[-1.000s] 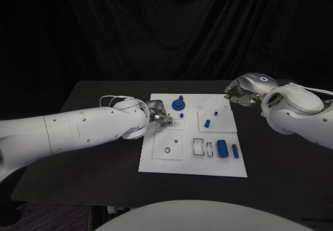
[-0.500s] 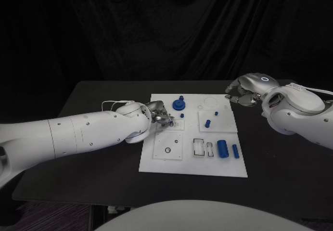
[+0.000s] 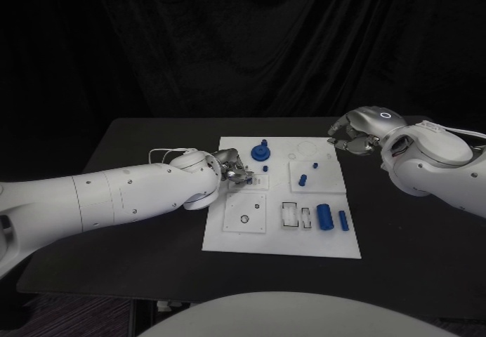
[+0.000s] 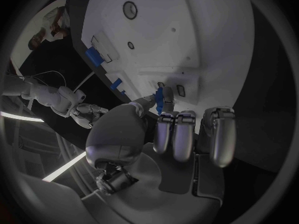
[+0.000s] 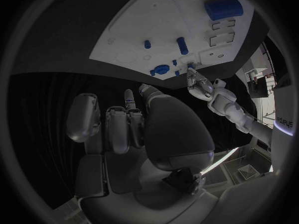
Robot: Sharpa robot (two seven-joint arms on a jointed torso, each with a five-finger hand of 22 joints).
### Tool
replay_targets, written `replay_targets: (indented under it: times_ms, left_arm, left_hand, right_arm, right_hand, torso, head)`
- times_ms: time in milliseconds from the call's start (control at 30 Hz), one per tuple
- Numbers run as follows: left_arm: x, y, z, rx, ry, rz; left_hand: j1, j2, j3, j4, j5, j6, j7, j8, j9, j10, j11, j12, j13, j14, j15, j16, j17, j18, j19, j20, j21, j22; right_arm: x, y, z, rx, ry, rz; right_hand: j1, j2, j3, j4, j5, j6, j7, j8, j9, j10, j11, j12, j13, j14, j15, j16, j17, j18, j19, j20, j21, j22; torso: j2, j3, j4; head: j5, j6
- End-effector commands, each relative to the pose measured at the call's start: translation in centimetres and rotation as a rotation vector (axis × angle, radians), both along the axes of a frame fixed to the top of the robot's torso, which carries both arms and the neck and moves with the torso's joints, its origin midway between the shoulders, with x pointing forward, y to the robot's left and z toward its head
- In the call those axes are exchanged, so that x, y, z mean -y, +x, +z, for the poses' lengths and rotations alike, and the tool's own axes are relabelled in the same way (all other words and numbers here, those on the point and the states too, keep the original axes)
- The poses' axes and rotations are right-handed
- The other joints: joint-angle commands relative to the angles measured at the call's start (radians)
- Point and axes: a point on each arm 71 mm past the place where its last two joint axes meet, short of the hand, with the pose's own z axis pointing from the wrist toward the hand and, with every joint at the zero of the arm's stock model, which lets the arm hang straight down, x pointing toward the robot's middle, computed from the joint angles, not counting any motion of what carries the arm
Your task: Assemble the parts on the task board
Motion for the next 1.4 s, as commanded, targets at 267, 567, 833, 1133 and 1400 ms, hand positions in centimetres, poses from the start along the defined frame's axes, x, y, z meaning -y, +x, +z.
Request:
replay_targets:
  times_ms: [267, 567, 833, 1133, 1400]
  left_arm:
    - [0.25, -0.22, -0.27, -0.027, 0.008, -0.027]
    - [0.37, -0.29, -0.34, -0.036, 0.010, -0.044]
    - [0.47, -0.22, -0.48, -0.043, 0.012, -0.060]
    - [0.54, -0.09, -0.59, -0.048, 0.015, -0.067]
    - [0.26, -0.06, -0.79, -0.053, 0.022, -0.056]
  left_hand:
    - [-0.013, 0.000, -0.005, 0.012, -0.013, 0.008, 0.003, 0.000, -0.001, 0.104, -0.009, 0.004, 0.263, 0.104, -0.004, 0.003, 0.263, -0.001, 0.037, -0.007, -0.005, 0.224]
    - [-0.014, -0.001, -0.007, 0.014, -0.016, 0.007, 0.003, -0.001, -0.002, 0.104, -0.008, 0.004, 0.263, 0.104, -0.004, 0.003, 0.263, 0.001, 0.033, -0.007, -0.011, 0.222]
    - [-0.015, 0.001, -0.011, 0.023, -0.029, -0.001, 0.005, -0.008, -0.005, 0.104, -0.007, 0.004, 0.263, 0.104, -0.002, 0.003, 0.263, 0.003, 0.027, -0.006, -0.021, 0.219]
    - [-0.047, -0.002, -0.068, 0.088, -0.081, -0.010, 0.018, -0.030, -0.018, 0.104, 0.004, 0.004, 0.263, 0.104, 0.007, 0.003, 0.263, 0.006, 0.019, 0.002, -0.033, 0.215]
    - [-0.128, -0.002, -0.207, 0.179, -0.181, -0.005, 0.025, -0.060, -0.037, 0.104, 0.012, 0.004, 0.263, 0.104, 0.014, 0.003, 0.263, 0.007, 0.018, 0.009, -0.036, 0.214]
  right_arm:
    - [0.15, -0.03, -0.10, -0.002, -0.003, -0.018]
    - [0.24, -0.04, -0.11, -0.003, -0.004, -0.021]
    - [0.18, -0.01, -0.12, -0.003, -0.005, -0.020]
    - [0.25, 0.00, -0.13, -0.004, -0.006, -0.022]
    - [0.28, 0.01, -0.15, -0.005, -0.006, -0.022]
  right_hand:
    - [0.006, -0.001, 0.006, -0.001, 0.008, -0.003, -0.001, -0.003, -0.001, -0.007, -0.002, -0.004, 0.148, 0.054, 0.007, -0.003, 0.144, 0.001, -0.009, -0.001, -0.008, 0.159]
    - [0.006, -0.001, 0.006, -0.001, 0.008, -0.003, -0.001, -0.003, -0.001, -0.007, -0.002, -0.004, 0.148, 0.054, 0.007, -0.003, 0.144, 0.001, -0.009, -0.001, -0.008, 0.159]
    - [0.007, -0.002, 0.007, -0.002, 0.009, -0.002, -0.001, -0.003, -0.002, -0.007, -0.002, -0.005, 0.148, 0.054, 0.007, -0.004, 0.143, 0.001, -0.009, -0.001, -0.010, 0.158]
    - [0.007, -0.002, 0.007, -0.002, 0.009, -0.002, -0.001, -0.003, -0.002, -0.007, -0.002, -0.005, 0.148, 0.054, 0.007, -0.004, 0.143, 0.001, -0.009, -0.001, -0.010, 0.158]
    - [0.006, -0.003, 0.008, -0.002, 0.010, -0.003, -0.001, -0.003, -0.002, -0.007, -0.002, -0.005, 0.147, 0.054, 0.007, -0.004, 0.143, 0.001, -0.009, -0.001, -0.010, 0.158]
  torso:
    - [0.000, 0.0003, -0.0009]
    - [0.000, 0.0003, 0.0003]
    - [0.000, -0.0002, 0.0004]
    - [0.000, -0.0002, -0.0009]
    - [0.000, 0.0001, 0.0003]
  head:
    - [0.000, 0.000]
    - [-0.001, 0.000]
    - [0.000, 0.000]
    - [0.002, 0.000]
    - [0.001, 0.000]
